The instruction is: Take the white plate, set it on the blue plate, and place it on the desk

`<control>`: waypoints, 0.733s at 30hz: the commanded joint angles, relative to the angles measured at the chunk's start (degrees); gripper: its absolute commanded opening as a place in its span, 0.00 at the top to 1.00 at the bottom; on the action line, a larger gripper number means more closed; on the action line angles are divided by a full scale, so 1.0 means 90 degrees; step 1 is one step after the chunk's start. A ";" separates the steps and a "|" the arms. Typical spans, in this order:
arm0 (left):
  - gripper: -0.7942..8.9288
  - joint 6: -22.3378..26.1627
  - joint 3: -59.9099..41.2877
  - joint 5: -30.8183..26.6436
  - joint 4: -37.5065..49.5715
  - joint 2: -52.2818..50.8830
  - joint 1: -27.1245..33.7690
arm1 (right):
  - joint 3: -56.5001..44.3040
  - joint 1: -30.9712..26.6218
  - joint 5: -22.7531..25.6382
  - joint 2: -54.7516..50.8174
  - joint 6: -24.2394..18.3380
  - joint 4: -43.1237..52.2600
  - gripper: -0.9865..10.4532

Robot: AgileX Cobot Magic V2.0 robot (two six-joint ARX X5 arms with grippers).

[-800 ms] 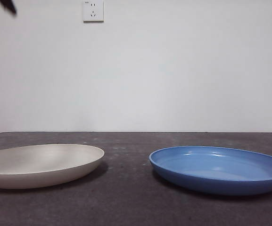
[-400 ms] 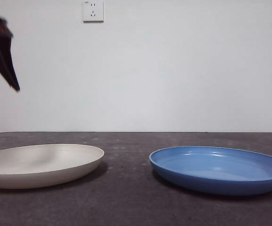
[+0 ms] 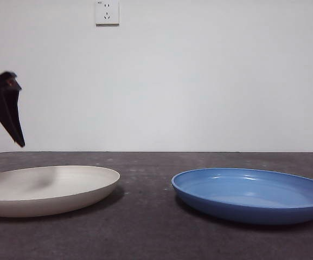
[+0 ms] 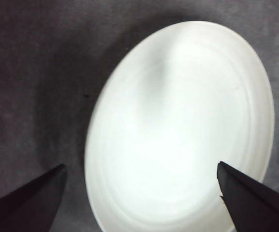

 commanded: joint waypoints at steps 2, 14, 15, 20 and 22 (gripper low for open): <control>0.41 0.0075 0.0136 0.0053 0.0160 0.0369 0.0012 | 0.0112 0.0019 -0.0022 0.0019 -0.0012 0.0056 0.41; 0.54 0.0073 0.0138 0.0053 0.0301 0.0811 0.0012 | 0.0112 0.0019 -0.0019 0.0019 -0.0010 0.0053 0.41; 0.54 0.0073 0.0138 0.0053 0.0301 0.0823 0.0012 | 0.0112 0.0019 -0.0019 0.0019 -0.0010 0.0053 0.41; 0.66 0.0078 0.0138 0.0044 0.0316 0.0840 0.0012 | 0.0112 0.0019 -0.0019 0.0019 -0.0010 0.0012 0.41; 0.68 0.0078 0.0138 0.0041 0.0316 0.0879 0.0027 | 0.0112 0.0019 -0.0019 0.0019 -0.0010 0.0010 0.41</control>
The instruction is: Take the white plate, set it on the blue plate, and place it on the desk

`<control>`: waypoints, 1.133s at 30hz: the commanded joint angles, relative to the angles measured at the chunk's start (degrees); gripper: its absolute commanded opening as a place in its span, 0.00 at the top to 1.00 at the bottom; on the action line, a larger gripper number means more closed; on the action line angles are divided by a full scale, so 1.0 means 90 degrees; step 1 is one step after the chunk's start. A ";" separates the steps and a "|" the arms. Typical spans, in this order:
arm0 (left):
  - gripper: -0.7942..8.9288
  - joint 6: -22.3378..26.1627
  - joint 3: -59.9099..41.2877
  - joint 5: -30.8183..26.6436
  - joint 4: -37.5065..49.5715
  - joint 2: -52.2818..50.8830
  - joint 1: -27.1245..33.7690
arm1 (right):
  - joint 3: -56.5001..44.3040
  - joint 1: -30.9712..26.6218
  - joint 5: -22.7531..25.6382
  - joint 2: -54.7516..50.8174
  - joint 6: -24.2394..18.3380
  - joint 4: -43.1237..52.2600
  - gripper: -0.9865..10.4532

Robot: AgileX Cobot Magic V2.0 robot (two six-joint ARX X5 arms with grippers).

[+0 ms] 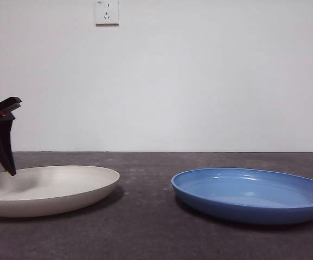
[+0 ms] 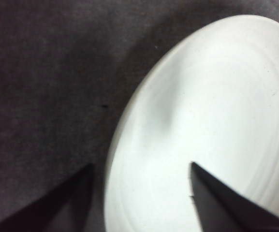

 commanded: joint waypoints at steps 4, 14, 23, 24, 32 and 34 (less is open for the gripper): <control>0.81 0.0073 0.0119 0.0044 0.0002 0.0250 0.0027 | 0.0112 0.0019 -0.0019 0.0019 -0.0010 0.0027 0.41; 0.91 0.0097 0.0335 -0.0238 -0.0226 0.0277 0.0024 | 0.0114 0.0012 0.0010 0.0019 -0.0010 0.0022 0.41; 0.91 0.0007 0.1897 -0.0238 -0.1460 0.0277 -0.0544 | 0.0797 0.0007 0.0753 0.0017 -0.0447 -0.1100 0.42; 0.91 -0.0061 0.2127 -0.0238 -0.1610 0.0277 -0.0687 | 0.0935 0.0007 0.0879 0.0017 -0.0515 -0.1285 0.42; 0.91 -0.0440 0.3208 -0.0238 -0.1768 0.0495 -0.1897 | 0.1829 0.0007 0.1188 0.0005 -0.0957 -0.2465 0.42; 0.91 -0.0493 0.3468 -0.0238 -0.1766 0.0719 -0.2220 | 0.1999 0.0010 0.1394 0.0005 -0.1059 -0.2756 0.42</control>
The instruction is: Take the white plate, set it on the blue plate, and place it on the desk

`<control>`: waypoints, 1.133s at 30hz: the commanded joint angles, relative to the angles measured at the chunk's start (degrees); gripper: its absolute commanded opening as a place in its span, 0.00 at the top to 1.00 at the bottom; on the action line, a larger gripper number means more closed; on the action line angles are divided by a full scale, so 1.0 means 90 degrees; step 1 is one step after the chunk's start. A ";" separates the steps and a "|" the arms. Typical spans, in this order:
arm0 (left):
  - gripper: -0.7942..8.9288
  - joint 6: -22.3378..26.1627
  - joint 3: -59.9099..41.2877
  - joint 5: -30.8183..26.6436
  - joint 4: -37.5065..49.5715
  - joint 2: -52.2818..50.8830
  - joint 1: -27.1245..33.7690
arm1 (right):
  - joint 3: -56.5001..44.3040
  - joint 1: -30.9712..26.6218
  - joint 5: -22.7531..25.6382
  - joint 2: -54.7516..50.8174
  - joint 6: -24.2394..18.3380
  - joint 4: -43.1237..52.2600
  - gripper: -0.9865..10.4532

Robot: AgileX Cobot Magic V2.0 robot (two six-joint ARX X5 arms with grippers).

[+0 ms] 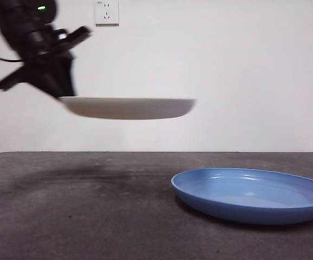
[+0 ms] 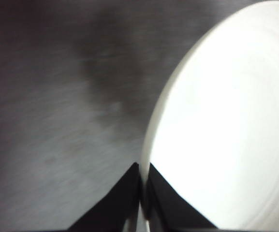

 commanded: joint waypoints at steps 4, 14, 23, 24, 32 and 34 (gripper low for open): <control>0.91 -0.0177 0.0835 0.0032 -0.0075 0.0911 -0.0879 | 0.0330 0.0017 0.0270 -0.0172 -0.0272 -0.0476 0.42; 0.91 -0.0172 0.1685 0.0032 -0.0163 0.2205 -0.2089 | 0.0328 0.0017 0.0338 -0.0578 -0.0245 -0.0879 0.42; 0.91 -0.0180 0.1734 0.0034 0.0352 0.2684 -0.2399 | 0.0328 0.0017 0.0282 -0.0578 -0.0243 -0.0923 0.42; 0.91 -0.0180 0.1734 0.0034 0.0418 0.2705 -0.2414 | 0.0328 0.0017 0.0282 -0.0578 -0.0243 -0.0930 0.42; 0.91 -0.0240 0.1734 0.0032 0.0593 0.2922 -0.2429 | 0.0328 0.0017 0.0287 -0.0578 -0.0248 -0.0952 0.42; 0.91 -0.0272 0.1734 0.0029 0.0721 0.3009 -0.2429 | 0.0328 0.0017 0.0284 -0.0578 -0.0245 -0.0954 0.42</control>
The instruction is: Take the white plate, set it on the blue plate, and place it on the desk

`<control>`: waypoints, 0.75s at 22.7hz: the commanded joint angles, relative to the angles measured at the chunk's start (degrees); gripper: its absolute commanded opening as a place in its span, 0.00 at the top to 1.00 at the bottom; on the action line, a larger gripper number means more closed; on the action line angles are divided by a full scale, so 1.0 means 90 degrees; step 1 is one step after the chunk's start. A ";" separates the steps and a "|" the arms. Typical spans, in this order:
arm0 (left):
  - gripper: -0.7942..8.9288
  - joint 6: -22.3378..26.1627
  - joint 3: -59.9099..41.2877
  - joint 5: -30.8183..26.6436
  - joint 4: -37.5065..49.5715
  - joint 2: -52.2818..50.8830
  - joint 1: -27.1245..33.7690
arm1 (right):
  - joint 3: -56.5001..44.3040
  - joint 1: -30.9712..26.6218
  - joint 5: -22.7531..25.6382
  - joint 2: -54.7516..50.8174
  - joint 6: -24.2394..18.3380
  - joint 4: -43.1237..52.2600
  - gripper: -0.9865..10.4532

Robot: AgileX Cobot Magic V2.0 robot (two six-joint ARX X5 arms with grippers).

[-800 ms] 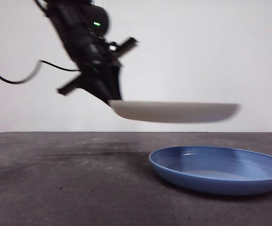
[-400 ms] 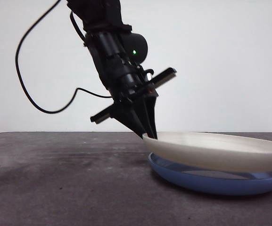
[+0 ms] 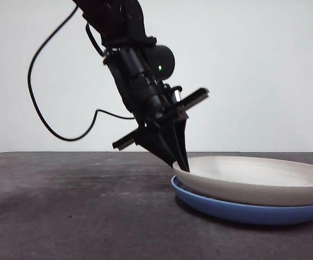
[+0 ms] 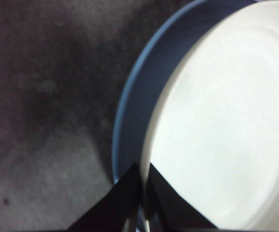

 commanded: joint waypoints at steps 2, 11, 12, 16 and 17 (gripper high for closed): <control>0.91 -0.0075 0.0175 0.0022 0.0209 0.0233 -0.0063 | 0.0112 0.0017 -0.0012 0.0029 -0.0070 0.0000 0.42; 0.91 -0.0066 0.0175 -0.0141 0.0194 0.0233 -0.0039 | 0.0112 0.0017 -0.0005 0.0032 -0.0075 -0.0007 0.42; 0.91 -0.0046 0.0175 -0.0141 0.0141 0.0233 -0.0036 | 0.0112 0.0017 -0.0005 0.0032 -0.0075 -0.0007 0.42; 0.91 -0.0019 0.0180 -0.0138 0.0085 0.0233 -0.0036 | 0.0112 0.0017 -0.0005 0.0032 -0.0073 -0.0005 0.42; 0.91 -0.0024 0.0192 -0.0136 0.0070 0.0231 -0.0036 | 0.0112 0.0017 -0.0005 0.0032 -0.0073 -0.0007 0.42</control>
